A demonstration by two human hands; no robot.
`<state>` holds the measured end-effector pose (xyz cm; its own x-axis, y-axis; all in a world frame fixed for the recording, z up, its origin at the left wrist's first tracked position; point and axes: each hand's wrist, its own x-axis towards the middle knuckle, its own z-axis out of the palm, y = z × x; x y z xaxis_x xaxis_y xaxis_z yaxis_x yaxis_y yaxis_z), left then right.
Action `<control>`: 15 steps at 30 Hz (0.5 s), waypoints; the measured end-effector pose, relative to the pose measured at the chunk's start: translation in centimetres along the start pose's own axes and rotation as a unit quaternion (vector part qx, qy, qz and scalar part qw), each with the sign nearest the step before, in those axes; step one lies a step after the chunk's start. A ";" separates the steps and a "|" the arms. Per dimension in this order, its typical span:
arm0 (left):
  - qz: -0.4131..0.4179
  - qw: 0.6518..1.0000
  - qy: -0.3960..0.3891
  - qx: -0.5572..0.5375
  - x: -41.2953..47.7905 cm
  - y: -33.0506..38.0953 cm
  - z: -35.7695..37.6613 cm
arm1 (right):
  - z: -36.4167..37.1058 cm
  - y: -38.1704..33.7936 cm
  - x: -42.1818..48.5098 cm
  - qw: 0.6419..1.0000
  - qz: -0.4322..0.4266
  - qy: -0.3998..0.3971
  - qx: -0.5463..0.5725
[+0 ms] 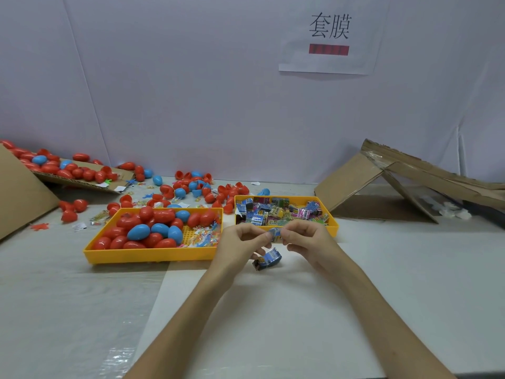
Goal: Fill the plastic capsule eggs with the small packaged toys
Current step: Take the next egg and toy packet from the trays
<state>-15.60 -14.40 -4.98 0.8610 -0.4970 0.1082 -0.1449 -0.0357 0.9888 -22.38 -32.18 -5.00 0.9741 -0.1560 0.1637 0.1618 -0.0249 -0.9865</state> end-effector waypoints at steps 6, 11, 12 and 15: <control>0.020 0.998 0.024 0.052 0.0 0.0 0.1 | 0.2 -0.1 0.0 0.999 0.017 -0.003 0.038; 0.019 0.998 0.009 0.058 -0.1 0.0 0.2 | 0.4 0.0 0.2 0.995 0.018 -0.020 0.092; 0.020 0.998 0.008 0.058 -0.2 0.0 0.3 | 0.4 0.1 0.2 0.994 0.019 -0.014 0.105; 0.022 0.998 0.006 0.064 -0.1 -0.1 0.3 | 0.5 0.1 0.3 0.992 0.026 0.003 0.123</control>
<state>-15.77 -14.59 -5.09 0.8580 -0.4901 0.1537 -0.2440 -0.1254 0.9616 -21.98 -31.78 -5.03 0.9813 -0.1562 0.1125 0.1463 0.2256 -0.9632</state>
